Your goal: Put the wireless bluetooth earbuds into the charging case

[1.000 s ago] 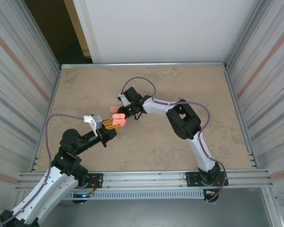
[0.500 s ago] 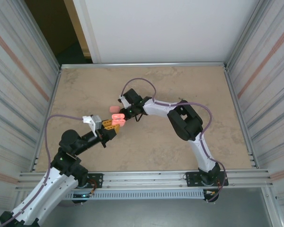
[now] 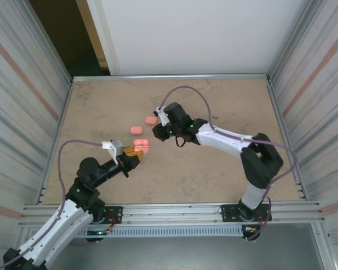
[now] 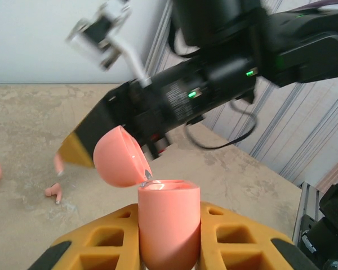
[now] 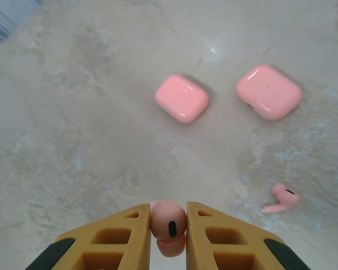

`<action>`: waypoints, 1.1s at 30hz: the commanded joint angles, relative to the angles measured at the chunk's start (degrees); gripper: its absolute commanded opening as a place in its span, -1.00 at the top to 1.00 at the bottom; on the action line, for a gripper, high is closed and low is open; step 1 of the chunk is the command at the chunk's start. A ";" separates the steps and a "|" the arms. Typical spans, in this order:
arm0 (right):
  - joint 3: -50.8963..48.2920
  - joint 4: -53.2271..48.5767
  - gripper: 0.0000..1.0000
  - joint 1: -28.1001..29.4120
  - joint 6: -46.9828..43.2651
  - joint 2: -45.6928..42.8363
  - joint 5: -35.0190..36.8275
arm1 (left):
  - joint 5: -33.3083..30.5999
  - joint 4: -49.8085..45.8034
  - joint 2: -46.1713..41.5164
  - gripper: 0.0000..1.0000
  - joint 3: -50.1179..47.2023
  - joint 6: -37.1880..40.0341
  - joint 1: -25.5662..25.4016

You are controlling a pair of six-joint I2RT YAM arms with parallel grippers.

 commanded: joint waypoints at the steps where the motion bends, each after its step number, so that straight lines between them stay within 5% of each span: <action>1: -3.43 2.25 0.58 -0.13 -1.53 -7.15 3.05 | -1.06 5.54 0.82 1.00 -0.95 -2.23 -0.31; 17: -11.82 4.40 0.57 4.74 -3.79 -28.83 4.39 | 7.26 21.42 14.78 1.00 -0.63 -4.42 -0.31; 33: -12.53 6.18 0.56 11.40 -6.38 -29.06 3.46 | 12.00 28.25 21.12 1.00 0.89 -4.82 -0.88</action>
